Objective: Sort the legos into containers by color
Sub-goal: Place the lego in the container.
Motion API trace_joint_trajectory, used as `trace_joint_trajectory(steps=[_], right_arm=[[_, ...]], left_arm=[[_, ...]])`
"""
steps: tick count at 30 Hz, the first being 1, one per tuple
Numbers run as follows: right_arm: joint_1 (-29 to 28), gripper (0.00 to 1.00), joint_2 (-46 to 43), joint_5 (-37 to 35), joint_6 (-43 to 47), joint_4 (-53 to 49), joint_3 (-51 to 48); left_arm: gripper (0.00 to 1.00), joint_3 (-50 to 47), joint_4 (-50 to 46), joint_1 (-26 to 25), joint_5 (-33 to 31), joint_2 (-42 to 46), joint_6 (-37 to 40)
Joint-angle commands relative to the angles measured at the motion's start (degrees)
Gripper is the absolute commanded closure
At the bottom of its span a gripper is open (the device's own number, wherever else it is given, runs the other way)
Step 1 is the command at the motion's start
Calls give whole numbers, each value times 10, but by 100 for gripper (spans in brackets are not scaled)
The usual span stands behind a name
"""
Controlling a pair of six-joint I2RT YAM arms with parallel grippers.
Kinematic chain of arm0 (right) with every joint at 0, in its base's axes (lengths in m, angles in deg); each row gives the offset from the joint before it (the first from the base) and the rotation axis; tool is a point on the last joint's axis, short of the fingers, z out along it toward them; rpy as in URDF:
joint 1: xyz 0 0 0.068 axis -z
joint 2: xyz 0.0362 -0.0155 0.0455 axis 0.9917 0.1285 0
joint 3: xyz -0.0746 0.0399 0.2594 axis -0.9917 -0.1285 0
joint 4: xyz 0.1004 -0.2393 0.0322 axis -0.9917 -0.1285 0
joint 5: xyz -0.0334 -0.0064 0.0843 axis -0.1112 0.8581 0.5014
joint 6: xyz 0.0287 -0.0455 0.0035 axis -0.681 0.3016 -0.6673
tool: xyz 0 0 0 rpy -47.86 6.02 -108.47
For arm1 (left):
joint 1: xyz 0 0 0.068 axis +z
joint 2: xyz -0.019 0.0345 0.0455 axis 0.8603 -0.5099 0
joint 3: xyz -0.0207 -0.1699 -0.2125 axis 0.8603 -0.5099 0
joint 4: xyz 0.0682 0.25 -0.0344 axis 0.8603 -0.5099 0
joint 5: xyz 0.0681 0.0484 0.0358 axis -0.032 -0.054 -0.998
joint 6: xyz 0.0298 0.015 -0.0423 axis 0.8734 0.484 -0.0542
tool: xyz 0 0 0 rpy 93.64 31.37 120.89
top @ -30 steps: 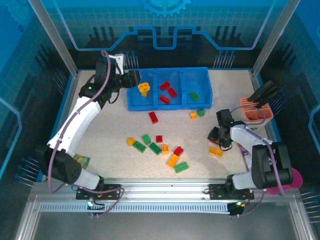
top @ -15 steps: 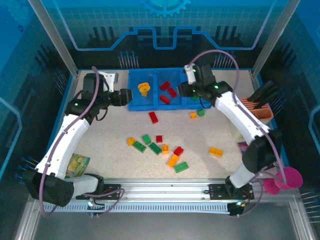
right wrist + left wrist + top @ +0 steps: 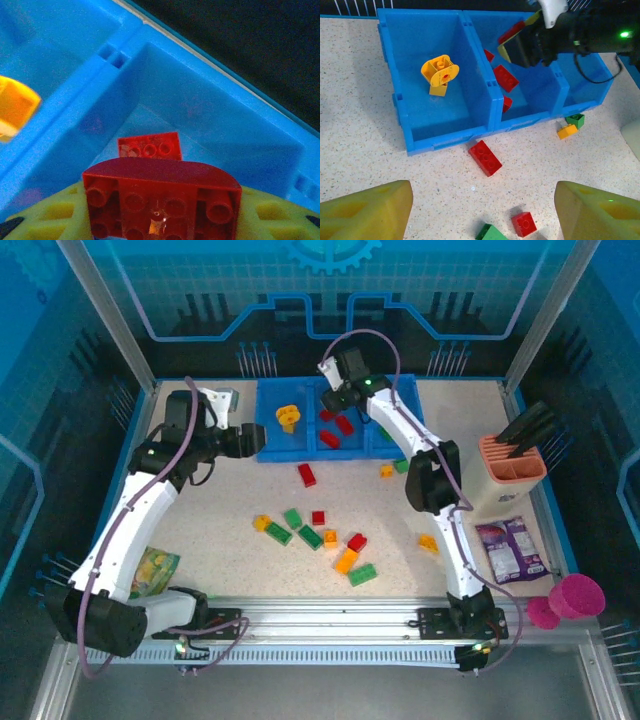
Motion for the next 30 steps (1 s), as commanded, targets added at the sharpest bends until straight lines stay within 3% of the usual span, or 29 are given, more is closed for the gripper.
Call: trace_joint_trajectory(steps=[1,11,25,30], right_arm=[[10,60,28,-13,20,-47,68],[15,45,22,0,22,-38,53],[-4,21,-128,34,44,-58,-39],[-7,22,-202,11,33,-84,-115]], left_arm=[[24,-6,-9,6,11,4,17],[23,-3,-6,6,14,-14,14],[18,-12,9,6,26,-8,-2],[18,-13,9,6,30,-3,-7]])
